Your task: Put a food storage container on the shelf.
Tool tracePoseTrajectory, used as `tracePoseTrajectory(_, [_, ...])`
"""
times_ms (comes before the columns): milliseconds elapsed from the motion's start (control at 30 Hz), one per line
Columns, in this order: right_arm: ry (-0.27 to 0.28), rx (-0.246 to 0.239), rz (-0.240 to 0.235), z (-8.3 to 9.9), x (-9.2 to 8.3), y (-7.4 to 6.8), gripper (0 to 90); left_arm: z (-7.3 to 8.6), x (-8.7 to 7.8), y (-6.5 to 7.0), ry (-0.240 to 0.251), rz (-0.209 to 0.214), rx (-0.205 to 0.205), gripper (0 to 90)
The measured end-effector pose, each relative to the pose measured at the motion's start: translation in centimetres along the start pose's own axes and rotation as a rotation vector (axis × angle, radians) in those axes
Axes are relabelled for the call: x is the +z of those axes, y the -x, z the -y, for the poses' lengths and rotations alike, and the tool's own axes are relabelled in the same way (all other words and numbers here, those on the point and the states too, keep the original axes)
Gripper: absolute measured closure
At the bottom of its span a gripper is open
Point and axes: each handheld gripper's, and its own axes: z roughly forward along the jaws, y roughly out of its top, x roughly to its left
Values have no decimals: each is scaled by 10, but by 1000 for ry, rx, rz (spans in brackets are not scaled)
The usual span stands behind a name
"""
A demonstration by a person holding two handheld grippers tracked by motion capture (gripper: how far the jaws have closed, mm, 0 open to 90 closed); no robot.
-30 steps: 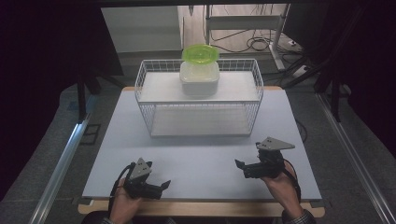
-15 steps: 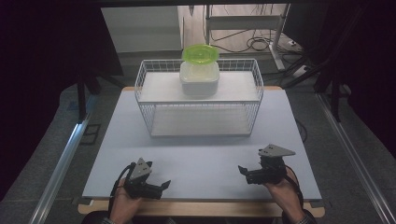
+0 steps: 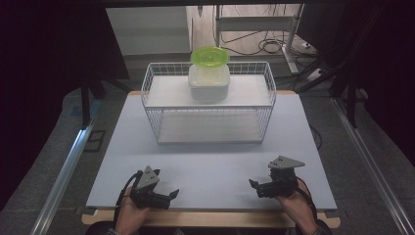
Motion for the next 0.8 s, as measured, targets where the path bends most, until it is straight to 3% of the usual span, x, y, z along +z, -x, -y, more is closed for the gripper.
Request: tracePoseTrajectory(800, [-80, -4, -20, 9, 16, -2, 0, 0, 3, 1, -10, 3, 8, 12])
